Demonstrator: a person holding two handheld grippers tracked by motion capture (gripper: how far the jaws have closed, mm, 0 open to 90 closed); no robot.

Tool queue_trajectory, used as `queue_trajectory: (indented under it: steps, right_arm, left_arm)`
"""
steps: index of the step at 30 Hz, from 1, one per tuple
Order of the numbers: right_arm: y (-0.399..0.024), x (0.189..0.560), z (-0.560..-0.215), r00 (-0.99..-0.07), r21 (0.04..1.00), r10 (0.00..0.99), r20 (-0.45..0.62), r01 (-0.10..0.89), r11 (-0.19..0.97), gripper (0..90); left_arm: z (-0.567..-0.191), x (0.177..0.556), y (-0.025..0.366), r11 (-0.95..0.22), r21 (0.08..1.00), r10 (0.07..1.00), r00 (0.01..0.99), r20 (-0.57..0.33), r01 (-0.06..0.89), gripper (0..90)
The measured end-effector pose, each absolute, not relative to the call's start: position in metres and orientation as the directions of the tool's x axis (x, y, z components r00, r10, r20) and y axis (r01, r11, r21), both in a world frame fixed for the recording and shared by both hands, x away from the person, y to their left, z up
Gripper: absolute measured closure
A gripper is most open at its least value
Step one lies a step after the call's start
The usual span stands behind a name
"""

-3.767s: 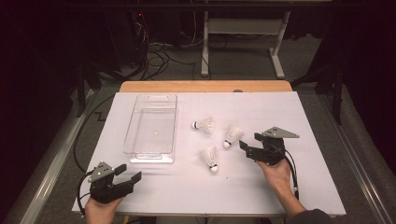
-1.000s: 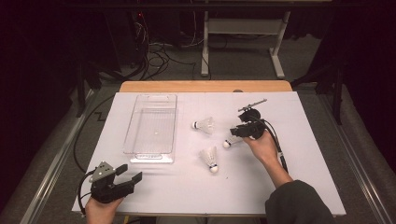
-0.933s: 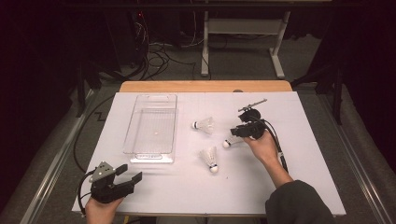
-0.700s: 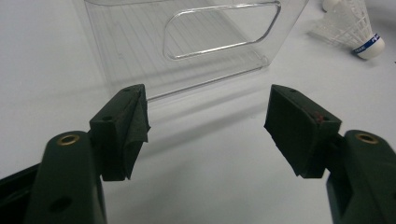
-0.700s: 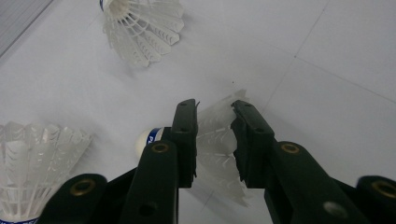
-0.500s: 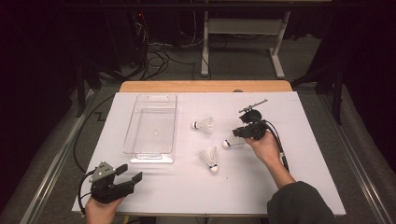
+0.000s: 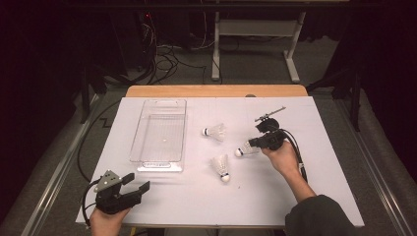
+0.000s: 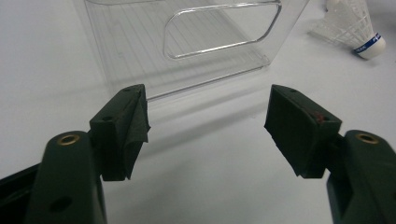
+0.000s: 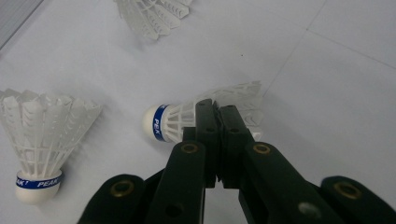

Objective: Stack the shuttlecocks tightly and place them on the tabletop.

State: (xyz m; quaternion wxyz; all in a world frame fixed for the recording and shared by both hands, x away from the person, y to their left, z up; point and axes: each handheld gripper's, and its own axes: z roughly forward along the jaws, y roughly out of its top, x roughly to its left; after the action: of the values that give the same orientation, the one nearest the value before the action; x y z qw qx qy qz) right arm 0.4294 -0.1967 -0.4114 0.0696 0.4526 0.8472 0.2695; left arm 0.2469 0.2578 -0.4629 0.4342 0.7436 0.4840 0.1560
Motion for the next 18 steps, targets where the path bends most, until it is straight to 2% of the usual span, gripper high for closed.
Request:
queue_trajectory:
  steps: [18]
  right_arm:
    - [-0.198, 0.421, -0.399, -0.614, 0.576, 0.767, 0.184, 0.7, 0.422, 90.0]
  left_arm:
    - [-0.463, 0.247, 0.258, -0.154, 0.797, 0.857, 0.48, -0.186, 0.584, 31.0]
